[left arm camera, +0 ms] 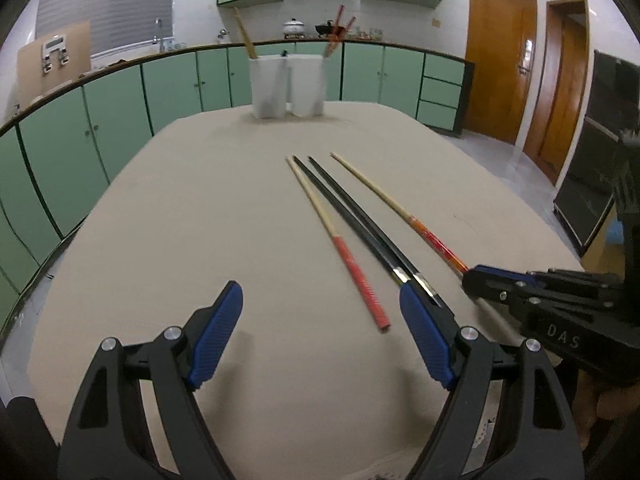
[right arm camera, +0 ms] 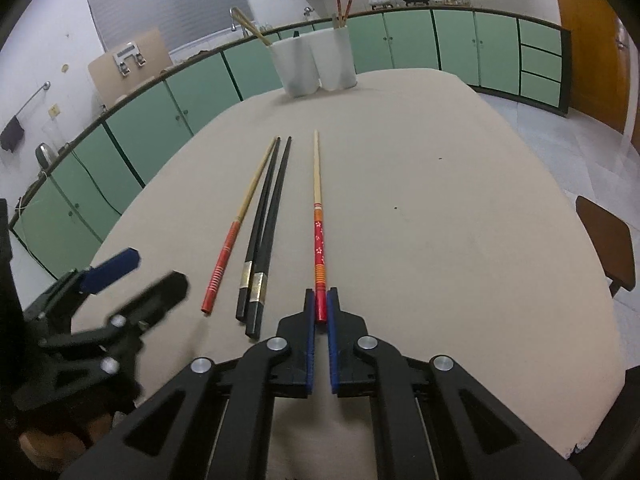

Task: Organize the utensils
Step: 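Grasp a red-tipped wooden chopstick with the left gripper while the right gripper grasps a red-patterned chopstick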

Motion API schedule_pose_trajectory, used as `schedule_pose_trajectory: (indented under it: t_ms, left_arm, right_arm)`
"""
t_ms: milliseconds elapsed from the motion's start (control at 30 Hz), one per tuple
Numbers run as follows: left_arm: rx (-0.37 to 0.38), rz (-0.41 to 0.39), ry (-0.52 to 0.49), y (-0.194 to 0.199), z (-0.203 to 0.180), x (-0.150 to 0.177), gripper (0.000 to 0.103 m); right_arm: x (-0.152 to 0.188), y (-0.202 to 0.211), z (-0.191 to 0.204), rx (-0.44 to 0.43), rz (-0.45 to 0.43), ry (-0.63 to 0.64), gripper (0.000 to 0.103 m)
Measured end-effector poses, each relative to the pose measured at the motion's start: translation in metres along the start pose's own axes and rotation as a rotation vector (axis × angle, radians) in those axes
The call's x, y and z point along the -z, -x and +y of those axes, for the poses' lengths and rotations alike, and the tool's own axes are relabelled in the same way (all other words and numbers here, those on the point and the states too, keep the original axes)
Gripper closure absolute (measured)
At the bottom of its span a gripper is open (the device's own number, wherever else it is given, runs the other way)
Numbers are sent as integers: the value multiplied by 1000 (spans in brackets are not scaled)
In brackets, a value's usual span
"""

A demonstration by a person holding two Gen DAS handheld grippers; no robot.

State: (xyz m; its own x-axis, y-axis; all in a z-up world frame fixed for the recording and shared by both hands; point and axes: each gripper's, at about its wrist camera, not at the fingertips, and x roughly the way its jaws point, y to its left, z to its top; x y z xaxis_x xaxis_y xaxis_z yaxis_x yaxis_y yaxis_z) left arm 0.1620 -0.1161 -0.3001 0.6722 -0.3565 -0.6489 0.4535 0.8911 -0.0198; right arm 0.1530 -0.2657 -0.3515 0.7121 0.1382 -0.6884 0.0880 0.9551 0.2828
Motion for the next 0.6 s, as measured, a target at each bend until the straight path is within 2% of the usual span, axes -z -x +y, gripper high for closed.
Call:
schedule_pose_trajectory:
  t_ms: [200, 300, 367, 433, 533, 600]
  left_arm:
    - [-7, 55, 15, -20, -1, 4, 35]
    - [-21, 44, 5, -19, -3, 3, 41]
    - [-24, 35, 10, -18, -3, 3, 54]
    - [-27, 26, 23, -17, -2, 3, 75]
    - [-38, 20, 51, -17, 3, 4, 93]
    - [-62, 15, 65, -15, 6, 5, 97]
  right_arm:
    - [3, 2, -5, -8, -2, 4, 95]
    - [2, 1, -3, -9, -4, 10, 91]
    - [3, 0, -2, -4, -8, 16, 89]
    - [4, 0, 0, 7, -11, 23, 90]
    - [4, -1, 2, 44, -26, 34, 96]
    - [6, 0, 3, 74, -41, 34, 97]
